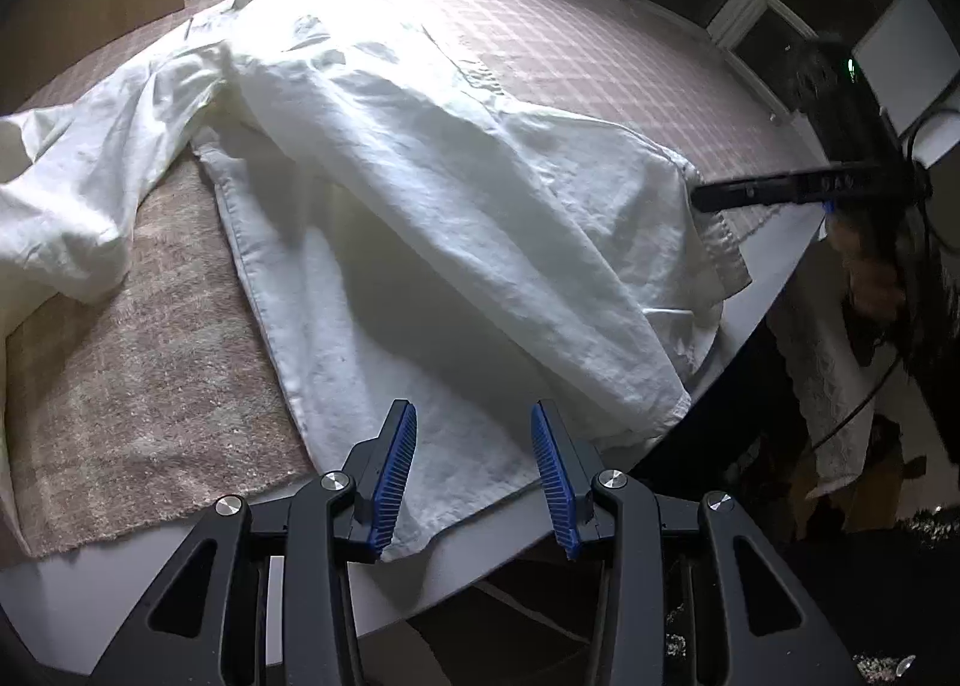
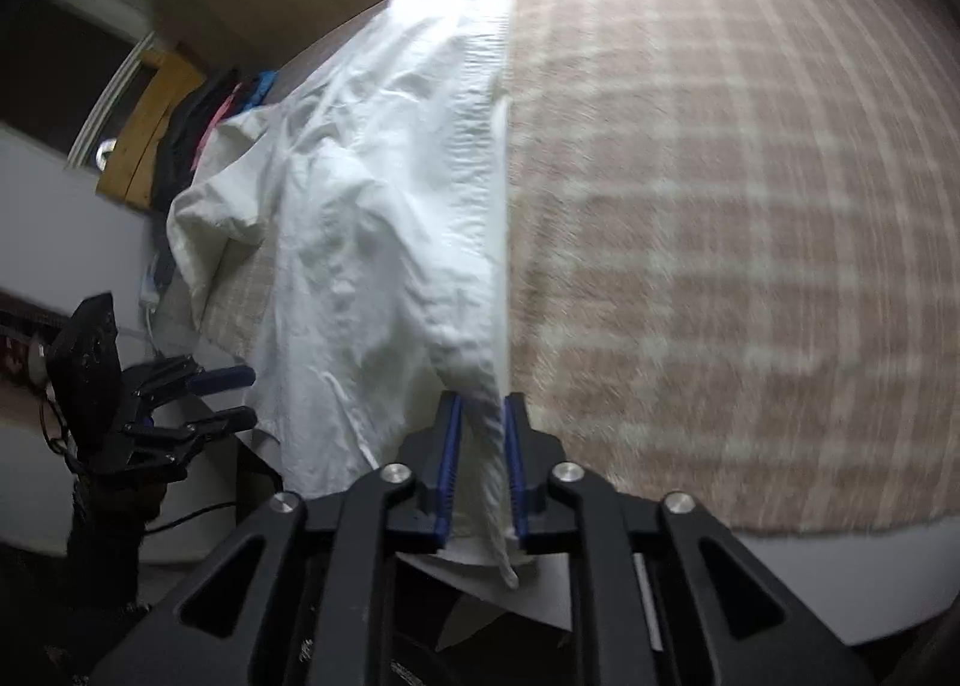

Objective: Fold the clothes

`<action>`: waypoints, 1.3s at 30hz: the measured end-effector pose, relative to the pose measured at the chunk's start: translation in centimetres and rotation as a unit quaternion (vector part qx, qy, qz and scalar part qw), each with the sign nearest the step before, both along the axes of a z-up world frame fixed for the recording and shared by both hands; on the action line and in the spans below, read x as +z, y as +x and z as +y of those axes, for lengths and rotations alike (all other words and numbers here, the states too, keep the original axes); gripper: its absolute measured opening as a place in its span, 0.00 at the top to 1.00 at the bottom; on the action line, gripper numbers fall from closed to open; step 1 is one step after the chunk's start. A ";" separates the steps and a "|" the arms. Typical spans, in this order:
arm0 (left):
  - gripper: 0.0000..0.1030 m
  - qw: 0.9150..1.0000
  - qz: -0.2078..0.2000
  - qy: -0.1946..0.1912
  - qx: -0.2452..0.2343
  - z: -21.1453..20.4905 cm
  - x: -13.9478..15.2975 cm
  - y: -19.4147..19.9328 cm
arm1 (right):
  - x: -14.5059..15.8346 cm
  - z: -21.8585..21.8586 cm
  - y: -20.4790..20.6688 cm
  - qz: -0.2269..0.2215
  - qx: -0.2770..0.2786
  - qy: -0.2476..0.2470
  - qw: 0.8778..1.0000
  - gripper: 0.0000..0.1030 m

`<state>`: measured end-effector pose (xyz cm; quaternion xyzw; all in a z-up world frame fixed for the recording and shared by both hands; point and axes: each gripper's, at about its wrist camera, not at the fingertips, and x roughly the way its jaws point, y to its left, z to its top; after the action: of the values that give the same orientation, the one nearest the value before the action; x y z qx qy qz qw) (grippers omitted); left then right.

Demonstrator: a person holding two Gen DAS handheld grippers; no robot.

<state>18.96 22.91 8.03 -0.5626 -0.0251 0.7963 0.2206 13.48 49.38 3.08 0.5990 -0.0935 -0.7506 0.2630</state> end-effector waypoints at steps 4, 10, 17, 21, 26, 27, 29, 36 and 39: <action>0.63 1.000 0.003 -0.001 0.000 0.3 0.2 0.0 | 1.1 -2.1 -0.2 0.025 0.050 0.017 0.998 0.84; 0.63 1.000 0.007 0.001 -0.003 0.6 0.6 0.7 | 3.7 -3.5 -0.5 0.061 0.072 -0.008 0.995 0.98; 0.57 1.000 0.011 0.007 -0.021 2.4 0.6 2.2 | 5.7 3.2 -2.9 0.066 -0.035 -0.023 0.997 0.98; 0.56 0.999 0.002 0.010 -0.037 4.5 -0.1 2.0 | 3.3 4.2 -3.8 0.038 -0.048 -0.004 0.998 0.98; 0.54 0.999 0.003 -0.011 -0.049 6.5 -0.9 1.1 | 2.7 4.0 -4.1 0.039 -0.058 0.009 0.997 0.98; 0.54 0.999 0.002 -0.011 -0.048 6.7 -1.0 0.8 | 2.8 4.1 -4.2 0.043 -0.065 0.013 0.997 0.98; 0.54 0.999 -0.005 0.005 -0.038 6.6 -1.2 -0.1 | 2.9 4.5 -4.6 0.048 -0.076 0.015 0.996 0.98; 0.54 1.000 0.028 -0.011 0.006 3.1 0.8 -1.6 | 3.1 2.8 -4.2 0.095 -0.056 0.217 0.970 0.94; 0.54 0.997 0.041 -0.058 0.041 -0.7 1.9 -1.2 | 4.4 1.7 -1.5 0.114 -0.052 0.192 0.973 0.91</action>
<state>17.81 22.25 9.90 -0.5396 0.0071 0.8273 0.1559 11.98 51.12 7.43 0.5429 0.0523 -0.8306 0.1125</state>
